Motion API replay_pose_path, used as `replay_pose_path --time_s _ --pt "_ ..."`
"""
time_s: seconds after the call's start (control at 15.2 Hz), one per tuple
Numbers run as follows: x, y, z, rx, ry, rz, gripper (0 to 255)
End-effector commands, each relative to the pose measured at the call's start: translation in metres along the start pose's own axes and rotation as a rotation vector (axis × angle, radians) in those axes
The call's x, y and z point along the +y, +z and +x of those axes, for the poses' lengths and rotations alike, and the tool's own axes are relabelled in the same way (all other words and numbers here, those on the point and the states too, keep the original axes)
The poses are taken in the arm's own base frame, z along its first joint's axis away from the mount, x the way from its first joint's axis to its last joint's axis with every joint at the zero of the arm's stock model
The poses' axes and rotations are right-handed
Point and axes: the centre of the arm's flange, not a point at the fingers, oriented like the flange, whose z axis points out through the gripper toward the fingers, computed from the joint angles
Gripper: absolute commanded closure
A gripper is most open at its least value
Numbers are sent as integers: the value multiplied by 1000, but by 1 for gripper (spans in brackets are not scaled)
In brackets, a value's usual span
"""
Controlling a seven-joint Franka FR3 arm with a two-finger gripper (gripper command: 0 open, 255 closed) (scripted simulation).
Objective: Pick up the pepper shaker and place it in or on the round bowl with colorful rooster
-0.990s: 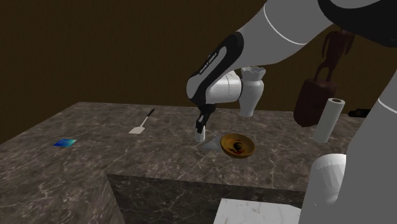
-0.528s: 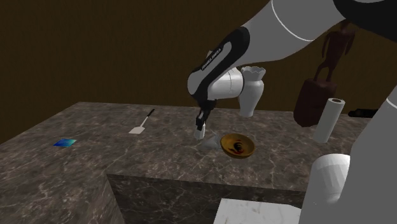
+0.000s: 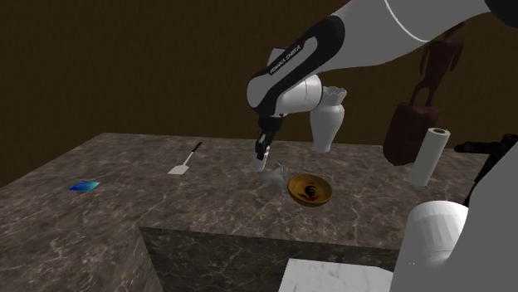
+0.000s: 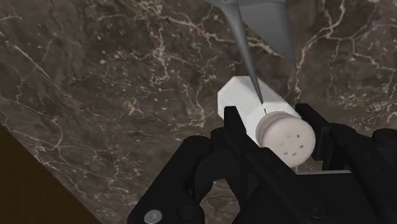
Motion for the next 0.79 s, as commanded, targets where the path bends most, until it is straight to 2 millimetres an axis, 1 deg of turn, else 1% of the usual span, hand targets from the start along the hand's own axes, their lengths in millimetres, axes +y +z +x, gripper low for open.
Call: replay_pose_path --time_s 0.0,0.66,0.73 --pt "1 -11 2 0 0 0 255" --pt "5 -62 14 0 0 0 255" --pt "5 -63 14 0 0 0 255"
